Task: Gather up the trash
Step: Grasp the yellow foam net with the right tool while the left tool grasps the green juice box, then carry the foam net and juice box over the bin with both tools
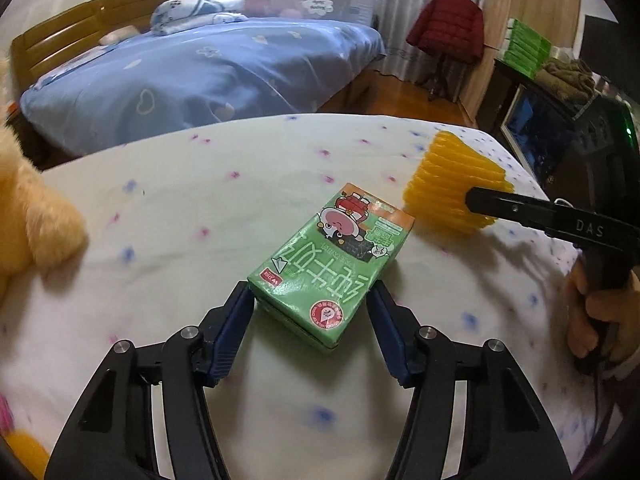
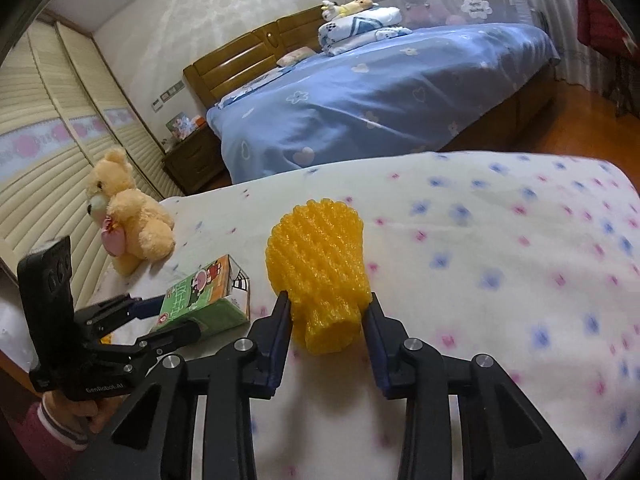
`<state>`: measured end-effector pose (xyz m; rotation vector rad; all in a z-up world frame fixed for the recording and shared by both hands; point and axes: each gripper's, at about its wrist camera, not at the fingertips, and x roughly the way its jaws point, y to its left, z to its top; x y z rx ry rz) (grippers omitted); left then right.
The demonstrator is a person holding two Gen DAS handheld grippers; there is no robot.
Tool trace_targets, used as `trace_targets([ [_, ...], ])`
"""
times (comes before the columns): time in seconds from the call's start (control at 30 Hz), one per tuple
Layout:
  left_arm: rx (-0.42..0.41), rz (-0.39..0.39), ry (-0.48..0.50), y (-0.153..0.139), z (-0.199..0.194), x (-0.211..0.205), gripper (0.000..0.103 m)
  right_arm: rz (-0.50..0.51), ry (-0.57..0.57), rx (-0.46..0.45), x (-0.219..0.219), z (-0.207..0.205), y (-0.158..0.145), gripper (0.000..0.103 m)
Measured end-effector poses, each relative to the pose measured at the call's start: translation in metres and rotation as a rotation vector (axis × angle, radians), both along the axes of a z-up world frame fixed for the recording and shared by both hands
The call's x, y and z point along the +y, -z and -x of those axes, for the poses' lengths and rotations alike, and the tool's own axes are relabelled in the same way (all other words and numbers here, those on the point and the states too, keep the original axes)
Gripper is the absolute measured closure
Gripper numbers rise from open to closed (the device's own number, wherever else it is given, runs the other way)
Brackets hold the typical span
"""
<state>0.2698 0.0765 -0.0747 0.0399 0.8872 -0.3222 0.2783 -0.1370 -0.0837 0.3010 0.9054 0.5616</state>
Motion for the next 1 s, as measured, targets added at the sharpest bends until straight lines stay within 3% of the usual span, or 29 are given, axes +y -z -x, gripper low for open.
trace_targets([
  [0.2,0.004,0.055,-0.062,-0.004,0.031,-0.020,0.045,-0.028,0.050,0.005,-0.032,0.035,-0.005,0.068],
  [0.3,-0.010,0.042,-0.079,-0.005,0.048,-0.037,0.045,-0.042,0.075,-0.001,-0.047,0.054,-0.008,0.068],
  [0.8,-0.008,0.089,-0.090,-0.006,0.098,-0.101,0.045,0.003,0.153,-0.049,-0.096,0.119,-0.016,0.068],
  [1.0,-0.028,0.058,-0.073,-0.012,0.105,-0.125,0.045,-0.001,0.190,-0.053,-0.113,0.132,-0.016,0.068],
])
